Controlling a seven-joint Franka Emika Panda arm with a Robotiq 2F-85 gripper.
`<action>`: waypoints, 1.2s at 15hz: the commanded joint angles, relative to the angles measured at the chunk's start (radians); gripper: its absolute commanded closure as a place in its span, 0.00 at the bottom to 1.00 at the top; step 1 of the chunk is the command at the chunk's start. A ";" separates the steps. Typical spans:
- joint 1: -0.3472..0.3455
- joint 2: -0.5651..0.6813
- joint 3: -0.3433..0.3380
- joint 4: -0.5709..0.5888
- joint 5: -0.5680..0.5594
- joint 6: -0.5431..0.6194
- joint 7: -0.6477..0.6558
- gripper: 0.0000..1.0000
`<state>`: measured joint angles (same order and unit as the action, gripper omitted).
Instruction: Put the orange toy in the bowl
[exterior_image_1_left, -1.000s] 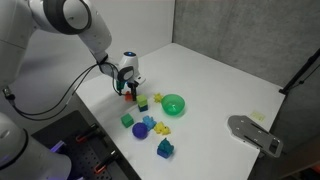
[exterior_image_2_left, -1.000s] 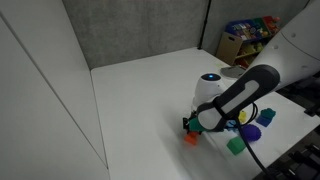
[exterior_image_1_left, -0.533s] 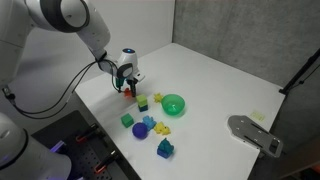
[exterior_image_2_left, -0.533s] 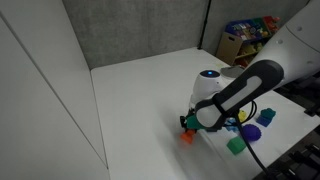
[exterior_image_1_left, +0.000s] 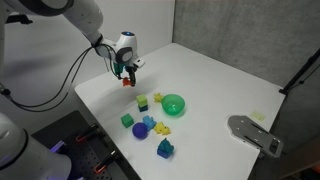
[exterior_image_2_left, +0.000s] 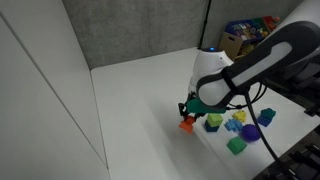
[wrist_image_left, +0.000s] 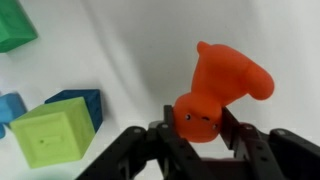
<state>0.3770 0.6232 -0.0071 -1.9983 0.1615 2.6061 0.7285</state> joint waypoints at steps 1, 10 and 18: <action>-0.031 -0.121 -0.029 -0.028 -0.072 -0.120 -0.016 0.78; -0.158 -0.132 -0.110 0.092 -0.223 -0.201 0.001 0.78; -0.212 -0.048 -0.210 0.171 -0.308 -0.157 0.050 0.78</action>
<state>0.1754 0.5243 -0.1904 -1.8813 -0.1049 2.4369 0.7358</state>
